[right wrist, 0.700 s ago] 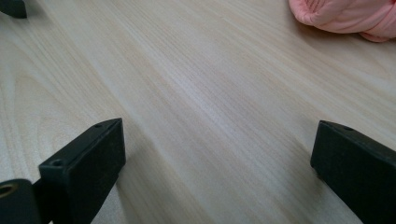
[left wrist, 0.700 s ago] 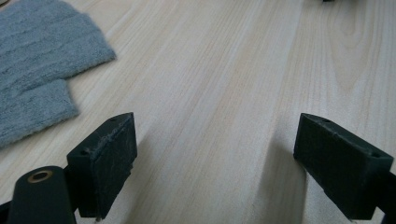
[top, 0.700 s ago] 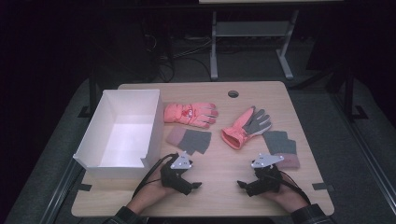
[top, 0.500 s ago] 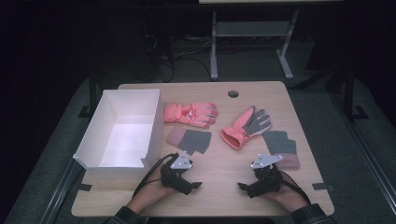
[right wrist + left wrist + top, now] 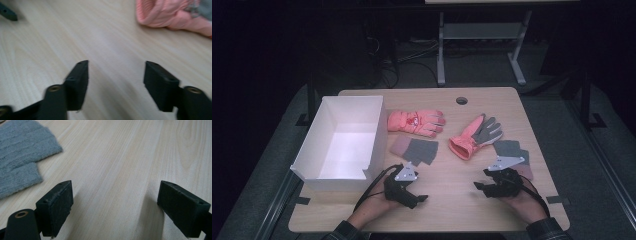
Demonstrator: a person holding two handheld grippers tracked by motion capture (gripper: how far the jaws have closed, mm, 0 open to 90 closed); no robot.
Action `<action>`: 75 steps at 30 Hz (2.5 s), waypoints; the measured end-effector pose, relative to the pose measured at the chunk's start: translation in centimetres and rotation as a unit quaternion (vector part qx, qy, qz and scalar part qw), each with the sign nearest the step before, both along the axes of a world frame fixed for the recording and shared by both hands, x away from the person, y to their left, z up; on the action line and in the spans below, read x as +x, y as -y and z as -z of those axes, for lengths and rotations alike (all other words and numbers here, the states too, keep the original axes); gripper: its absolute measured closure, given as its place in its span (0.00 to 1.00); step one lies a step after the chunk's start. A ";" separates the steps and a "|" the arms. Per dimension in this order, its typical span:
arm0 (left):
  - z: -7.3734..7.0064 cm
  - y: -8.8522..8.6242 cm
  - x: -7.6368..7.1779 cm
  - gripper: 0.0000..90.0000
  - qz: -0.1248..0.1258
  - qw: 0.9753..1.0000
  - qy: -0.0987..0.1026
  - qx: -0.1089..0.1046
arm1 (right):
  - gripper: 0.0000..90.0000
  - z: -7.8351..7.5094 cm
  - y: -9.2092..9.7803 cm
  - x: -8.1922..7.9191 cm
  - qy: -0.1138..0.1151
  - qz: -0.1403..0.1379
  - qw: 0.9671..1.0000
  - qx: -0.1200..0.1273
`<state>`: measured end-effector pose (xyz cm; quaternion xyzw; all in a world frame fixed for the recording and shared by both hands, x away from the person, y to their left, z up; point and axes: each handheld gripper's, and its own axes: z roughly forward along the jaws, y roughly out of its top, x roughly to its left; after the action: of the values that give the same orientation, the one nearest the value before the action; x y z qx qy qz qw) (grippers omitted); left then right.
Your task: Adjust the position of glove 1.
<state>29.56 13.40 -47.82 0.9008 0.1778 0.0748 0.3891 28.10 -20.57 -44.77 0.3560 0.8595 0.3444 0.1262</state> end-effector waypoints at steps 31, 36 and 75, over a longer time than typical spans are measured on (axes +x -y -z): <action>0.0 0.0 0.0 0.14 -0.001 1.000 -0.003 0.000 | 0.69 -0.5 9.1 4.4 -0.009 0.178 0.984 0.019; 0.0 0.0 0.0 0.14 -0.002 1.000 -0.003 0.001 | 0.70 0.0 9.7 4.8 -0.016 0.191 0.981 0.015; 0.0 0.1 0.0 0.14 -0.003 1.000 -0.004 -0.002 | 0.96 -3.5 4.6 0.5 -0.021 0.081 0.994 0.077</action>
<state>29.55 13.32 -47.83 0.8999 0.1820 0.0724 0.3896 28.63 -25.17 -41.27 0.4400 0.8012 0.3908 0.1081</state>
